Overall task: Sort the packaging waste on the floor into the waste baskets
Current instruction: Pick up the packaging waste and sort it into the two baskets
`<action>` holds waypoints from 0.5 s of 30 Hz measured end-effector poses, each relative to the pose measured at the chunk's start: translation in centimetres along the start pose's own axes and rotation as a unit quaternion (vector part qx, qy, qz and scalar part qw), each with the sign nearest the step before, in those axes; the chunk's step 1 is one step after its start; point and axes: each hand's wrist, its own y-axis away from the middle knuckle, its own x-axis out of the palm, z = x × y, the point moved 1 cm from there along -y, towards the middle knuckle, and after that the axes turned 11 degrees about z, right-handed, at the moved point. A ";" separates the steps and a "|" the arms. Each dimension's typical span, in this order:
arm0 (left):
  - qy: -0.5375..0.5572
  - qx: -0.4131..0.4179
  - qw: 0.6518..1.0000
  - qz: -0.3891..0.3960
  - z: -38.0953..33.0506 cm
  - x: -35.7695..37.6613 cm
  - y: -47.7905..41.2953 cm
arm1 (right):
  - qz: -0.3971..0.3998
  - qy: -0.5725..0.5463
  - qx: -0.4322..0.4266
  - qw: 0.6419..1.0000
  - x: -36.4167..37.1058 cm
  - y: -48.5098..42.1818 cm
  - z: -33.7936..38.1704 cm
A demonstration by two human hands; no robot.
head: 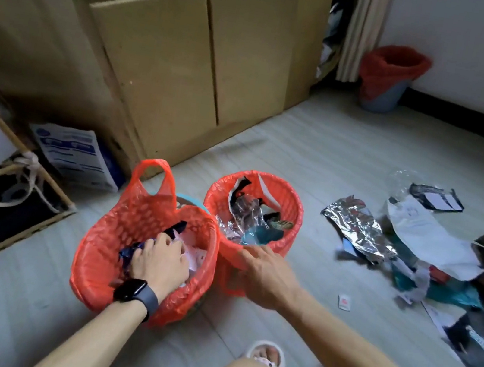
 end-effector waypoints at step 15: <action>0.059 0.323 0.925 0.190 -31.4 3.2 -3.7 | 0.055 -0.111 0.360 0.925 -1.0 13.6 -25.9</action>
